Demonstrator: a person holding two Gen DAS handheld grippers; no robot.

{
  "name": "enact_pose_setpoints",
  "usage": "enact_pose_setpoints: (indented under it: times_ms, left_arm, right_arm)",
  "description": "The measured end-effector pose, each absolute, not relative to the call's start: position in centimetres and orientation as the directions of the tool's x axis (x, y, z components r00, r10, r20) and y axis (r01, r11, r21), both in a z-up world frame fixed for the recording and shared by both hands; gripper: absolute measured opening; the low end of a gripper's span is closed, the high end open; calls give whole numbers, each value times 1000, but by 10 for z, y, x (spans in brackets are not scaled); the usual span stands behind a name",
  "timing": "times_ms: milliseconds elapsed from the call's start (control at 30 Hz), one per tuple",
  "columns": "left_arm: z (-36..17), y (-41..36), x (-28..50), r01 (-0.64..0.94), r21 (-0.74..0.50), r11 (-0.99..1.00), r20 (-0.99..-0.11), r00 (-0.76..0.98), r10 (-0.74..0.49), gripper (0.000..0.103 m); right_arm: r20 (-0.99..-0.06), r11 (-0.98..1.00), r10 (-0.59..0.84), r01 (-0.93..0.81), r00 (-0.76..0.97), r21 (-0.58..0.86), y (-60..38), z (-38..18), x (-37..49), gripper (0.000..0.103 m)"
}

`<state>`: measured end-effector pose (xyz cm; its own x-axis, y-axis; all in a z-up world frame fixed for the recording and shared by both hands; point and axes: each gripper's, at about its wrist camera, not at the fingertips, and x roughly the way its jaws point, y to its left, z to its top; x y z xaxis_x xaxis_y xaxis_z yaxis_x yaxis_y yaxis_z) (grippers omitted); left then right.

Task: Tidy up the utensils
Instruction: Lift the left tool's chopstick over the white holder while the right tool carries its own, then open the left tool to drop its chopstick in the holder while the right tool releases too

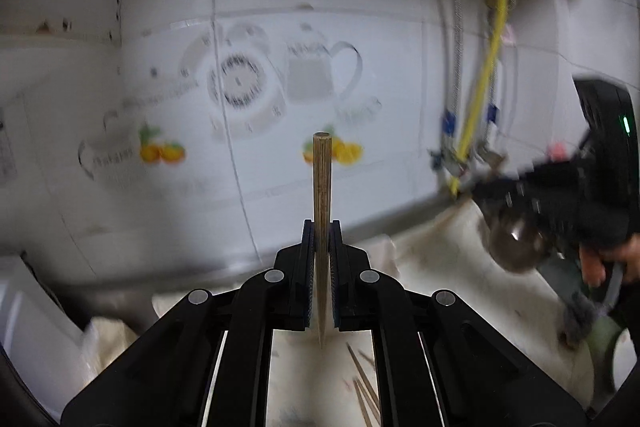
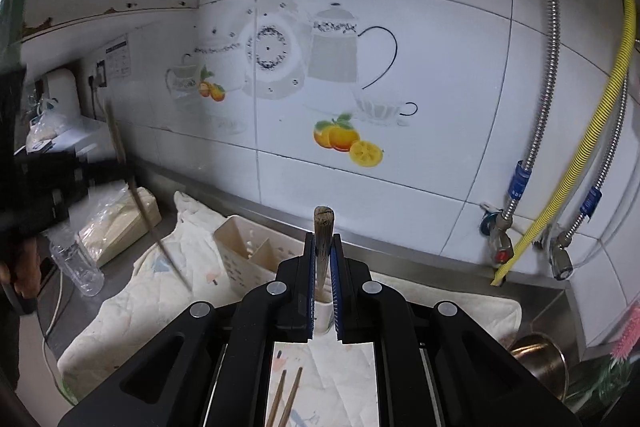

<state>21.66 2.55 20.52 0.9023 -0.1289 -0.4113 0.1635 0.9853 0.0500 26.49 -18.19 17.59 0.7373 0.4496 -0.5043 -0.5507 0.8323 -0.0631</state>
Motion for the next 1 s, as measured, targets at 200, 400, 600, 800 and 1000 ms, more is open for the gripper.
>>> enact_pose_setpoints:
  times_ms: [200, 400, 600, 800, 1000]
  left_arm:
    - [210, 38, 265, 119, -1, 993, -390, 914, -110, 6]
    - [186, 53, 297, 79, -53, 995, -423, 901, -95, 6]
    - [148, 65, 321, 50, -84, 995, -508, 857, -86, 6]
    - [122, 68, 330, 52, -83, 995, -566, 819, -90, 6]
    - [116, 70, 331, 38, -82, 996, -583, 809, -79, 8]
  right_arm:
    - [-533, 839, 439, -542, 723, -44, -174, 163, 290, 7]
    - [-579, 834, 428, -551, 694, -43, -164, 141, 308, 7]
    - [-609, 834, 412, -550, 678, -49, -159, 124, 318, 7]
    - [-621, 840, 406, -542, 670, -35, -159, 117, 326, 7]
    - [-620, 847, 398, -531, 676, -35, -160, 115, 329, 8]
